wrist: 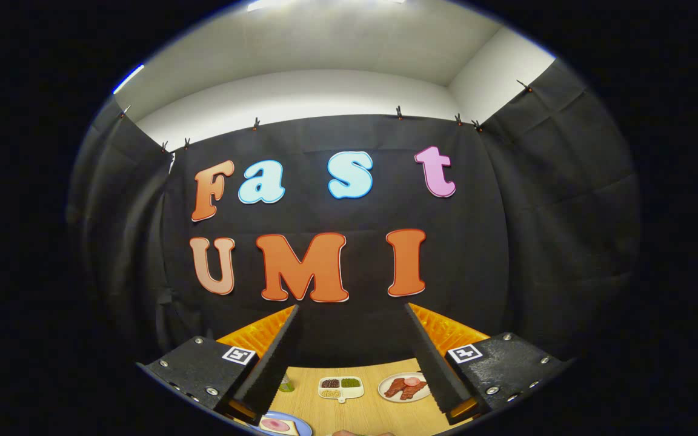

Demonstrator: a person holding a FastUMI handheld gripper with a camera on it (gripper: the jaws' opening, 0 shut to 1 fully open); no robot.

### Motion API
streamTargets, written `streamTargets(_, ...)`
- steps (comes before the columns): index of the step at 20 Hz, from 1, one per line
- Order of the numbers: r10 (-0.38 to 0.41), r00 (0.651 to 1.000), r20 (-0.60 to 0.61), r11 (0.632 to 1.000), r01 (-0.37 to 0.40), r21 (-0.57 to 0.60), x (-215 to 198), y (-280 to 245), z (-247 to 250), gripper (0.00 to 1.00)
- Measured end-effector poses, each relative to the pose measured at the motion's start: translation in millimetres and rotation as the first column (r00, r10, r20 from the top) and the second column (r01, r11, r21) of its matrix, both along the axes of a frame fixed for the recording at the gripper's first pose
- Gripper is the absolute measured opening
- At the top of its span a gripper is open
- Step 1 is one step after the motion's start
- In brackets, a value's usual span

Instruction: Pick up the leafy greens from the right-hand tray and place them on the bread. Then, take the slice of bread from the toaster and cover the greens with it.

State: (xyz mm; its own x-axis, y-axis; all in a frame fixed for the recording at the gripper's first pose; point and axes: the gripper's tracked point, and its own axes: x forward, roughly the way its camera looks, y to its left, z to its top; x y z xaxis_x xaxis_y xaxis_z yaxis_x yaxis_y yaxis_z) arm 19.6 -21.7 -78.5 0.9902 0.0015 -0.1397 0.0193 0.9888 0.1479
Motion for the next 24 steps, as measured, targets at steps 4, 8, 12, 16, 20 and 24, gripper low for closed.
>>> streamTargets(4,0.005,0.997,-0.078,1.0,-0.007,-0.019,2,0,-36,0.99)
streamTargets(8,-0.012,0.989,-0.149,0.999,0.007,-0.038,2,-7,-65,0.99)
streamTargets(12,0.003,0.963,-0.268,1.0,-0.007,-0.014,-3,0,-109,0.99)
streamTargets(16,0.039,0.901,-0.432,0.999,-0.041,0.005,-15,11,-169,0.99)
streamTargets(20,0.069,0.843,-0.533,0.995,-0.093,-0.02,-34,22,-217,0.99)
streamTargets(24,0.104,0.718,-0.688,0.99,-0.138,0.007,-58,36,-271,0.99)
